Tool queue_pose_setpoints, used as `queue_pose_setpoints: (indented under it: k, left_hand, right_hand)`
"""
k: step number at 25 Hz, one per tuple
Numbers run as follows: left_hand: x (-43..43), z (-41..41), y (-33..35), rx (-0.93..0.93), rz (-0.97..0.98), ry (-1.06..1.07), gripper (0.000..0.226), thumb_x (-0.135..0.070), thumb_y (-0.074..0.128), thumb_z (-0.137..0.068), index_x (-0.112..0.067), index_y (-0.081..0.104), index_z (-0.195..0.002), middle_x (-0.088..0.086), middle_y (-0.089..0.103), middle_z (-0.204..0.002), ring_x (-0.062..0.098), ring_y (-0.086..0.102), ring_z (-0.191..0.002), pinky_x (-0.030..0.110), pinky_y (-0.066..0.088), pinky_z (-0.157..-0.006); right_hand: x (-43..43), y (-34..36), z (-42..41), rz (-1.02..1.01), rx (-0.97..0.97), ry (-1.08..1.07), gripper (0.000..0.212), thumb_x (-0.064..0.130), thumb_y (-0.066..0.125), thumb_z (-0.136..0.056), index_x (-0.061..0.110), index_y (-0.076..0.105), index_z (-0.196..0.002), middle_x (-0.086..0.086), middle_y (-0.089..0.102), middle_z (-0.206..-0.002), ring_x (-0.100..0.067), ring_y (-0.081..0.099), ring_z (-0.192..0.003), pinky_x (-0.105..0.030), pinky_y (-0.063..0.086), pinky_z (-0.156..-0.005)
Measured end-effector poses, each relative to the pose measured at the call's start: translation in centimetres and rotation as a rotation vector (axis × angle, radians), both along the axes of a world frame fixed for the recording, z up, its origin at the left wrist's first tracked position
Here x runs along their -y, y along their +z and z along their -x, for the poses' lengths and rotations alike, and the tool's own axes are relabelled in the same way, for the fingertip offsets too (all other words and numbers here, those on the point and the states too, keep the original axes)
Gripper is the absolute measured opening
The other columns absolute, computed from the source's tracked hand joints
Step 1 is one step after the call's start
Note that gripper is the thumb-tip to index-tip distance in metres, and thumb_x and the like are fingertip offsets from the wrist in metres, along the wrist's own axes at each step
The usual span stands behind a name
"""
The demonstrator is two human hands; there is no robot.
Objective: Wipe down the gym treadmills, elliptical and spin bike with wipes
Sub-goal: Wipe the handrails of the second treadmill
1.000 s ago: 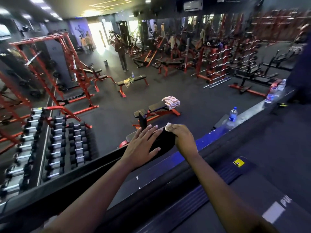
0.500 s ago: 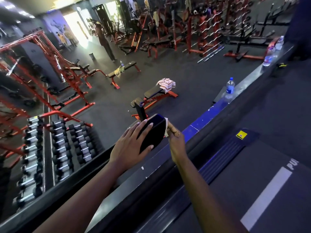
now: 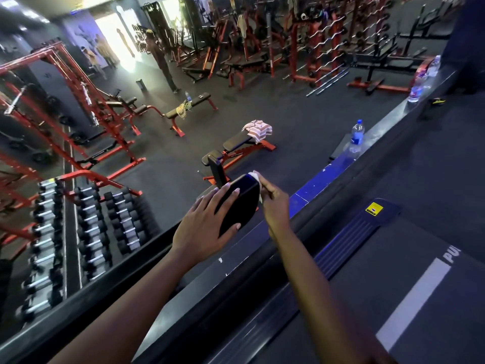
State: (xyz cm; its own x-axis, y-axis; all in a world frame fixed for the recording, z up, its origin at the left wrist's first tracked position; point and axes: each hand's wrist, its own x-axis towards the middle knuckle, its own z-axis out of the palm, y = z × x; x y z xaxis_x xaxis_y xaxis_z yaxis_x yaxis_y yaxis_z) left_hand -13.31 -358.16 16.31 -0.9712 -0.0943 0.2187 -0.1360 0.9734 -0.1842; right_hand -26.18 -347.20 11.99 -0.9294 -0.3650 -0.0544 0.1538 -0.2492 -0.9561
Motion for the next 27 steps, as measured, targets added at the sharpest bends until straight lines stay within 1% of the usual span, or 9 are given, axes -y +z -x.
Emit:
queue_pose_setpoints:
  k: [4, 9, 13, 16, 19, 21, 22, 24, 27]
  left_hand:
    - [0.0, 0.0, 0.0, 0.004, -0.024, 0.013, 0.068, -0.056, 0.029, -0.091, -0.022, 0.022, -0.149, 0.004, 0.029, -0.154, 0.025, 0.035, -0.137, 0.045, 0.039, -0.106]
    - [0.0, 0.1, 0.0, 0.013, -0.051, 0.005, 0.07, -0.058, 0.028, -0.089, -0.021, 0.024, -0.149, 0.005, 0.029, -0.153, 0.026, 0.035, -0.137, 0.045, 0.04, -0.105]
    - [0.0, 0.0, 0.1, 0.026, -0.041, -0.003, 0.071, -0.057, 0.029, -0.089, -0.018, 0.029, -0.148, 0.008, 0.033, -0.152, 0.028, 0.038, -0.135, 0.042, 0.035, -0.108]
    - [-0.2, -0.1, 0.4, 0.056, -0.062, 0.019, 0.076, -0.061, 0.019, -0.086, -0.021, 0.021, -0.15, 0.005, 0.025, -0.155, 0.026, 0.03, -0.14, 0.04, 0.027, -0.112]
    - [-0.3, -0.1, 0.8, 0.072, -0.127, 0.034, 0.083, -0.065, 0.007, -0.079, -0.025, 0.014, -0.151, 0.001, 0.016, -0.158, 0.022, 0.019, -0.144, 0.036, 0.015, -0.116]
    - [-0.3, -0.3, 1.0, 0.051, -0.196, 0.024, 0.085, -0.063, 0.004, -0.077, -0.024, 0.018, -0.15, 0.001, 0.019, -0.157, 0.02, 0.018, -0.145, 0.035, 0.011, -0.117]
    - [-0.5, -0.4, 0.9, 0.023, -0.233, 0.007, 0.084, -0.062, 0.007, -0.077, -0.022, 0.023, -0.149, 0.002, 0.023, -0.156, 0.021, 0.019, -0.144, 0.036, 0.011, -0.117]
    - [-1.5, -0.5, 0.5, -0.043, -0.3, -0.063, 0.078, -0.057, 0.015, -0.081, -0.017, 0.034, -0.146, 0.006, 0.033, -0.151, 0.025, 0.027, -0.142, 0.039, 0.017, -0.117]
    - [-4.1, 0.4, -0.4, -0.063, -0.36, -0.149, 0.072, -0.053, 0.021, -0.084, -0.015, 0.04, -0.142, 0.006, 0.04, -0.147, 0.024, 0.031, -0.14, 0.034, 0.011, -0.116]
  right_hand:
    - [0.6, -1.3, -0.5, 0.004, 0.082, 0.098, 0.04, -0.01, 0.042, -0.09, 0.006, 0.058, -0.123, -0.004, 0.063, -0.118, -0.012, 0.057, -0.109, -0.028, 0.045, -0.099]
    - [0.5, -3.7, -1.0, -0.054, 0.164, 0.151, 0.041, -0.011, 0.04, -0.092, 0.006, 0.056, -0.126, -0.007, 0.059, -0.126, -0.016, 0.053, -0.119, -0.038, 0.04, -0.106]
    - [-0.9, -4.2, -2.6, -0.118, 0.169, 0.218, 0.044, -0.012, 0.04, -0.091, 0.008, 0.055, -0.127, -0.007, 0.058, -0.127, -0.018, 0.053, -0.119, -0.034, 0.042, -0.102]
    - [-2.4, -3.8, -3.6, -0.221, 0.182, 0.244, 0.043, -0.01, 0.038, -0.092, 0.008, 0.056, -0.126, -0.008, 0.062, -0.122, -0.017, 0.058, -0.108, -0.025, 0.048, -0.086]
    - [-4.1, -1.5, -4.1, -0.24, 0.245, 0.206, 0.031, -0.004, 0.04, -0.093, 0.011, 0.063, -0.107, -0.006, 0.066, -0.092, -0.015, 0.061, -0.083, -0.021, 0.049, -0.074]
    - [-5.6, 0.1, -4.2, -0.248, 0.236, 0.227, 0.02, 0.006, 0.046, -0.094, 0.015, 0.062, -0.086, -0.003, 0.06, -0.071, -0.015, 0.057, -0.068, -0.022, 0.05, -0.07]
    - [-6.4, 0.6, -4.2, -0.26, 0.212, 0.241, 0.017, 0.012, 0.051, -0.093, 0.017, 0.062, -0.081, -0.001, 0.059, -0.069, -0.015, 0.057, -0.068, -0.021, 0.051, -0.069]
    - [-8.1, 0.9, -4.1, -0.343, 0.165, 0.224, 0.007, 0.013, 0.058, -0.091, 0.015, 0.065, -0.093, -0.002, 0.062, -0.078, -0.015, 0.059, -0.078, -0.019, 0.053, -0.069]
    - [-10.9, 0.4, -3.1, -0.532, 0.078, 0.156, 0.019, 0.011, 0.061, -0.089, 0.007, 0.068, -0.107, -0.003, 0.064, -0.09, -0.013, 0.059, -0.083, -0.016, 0.05, -0.07]
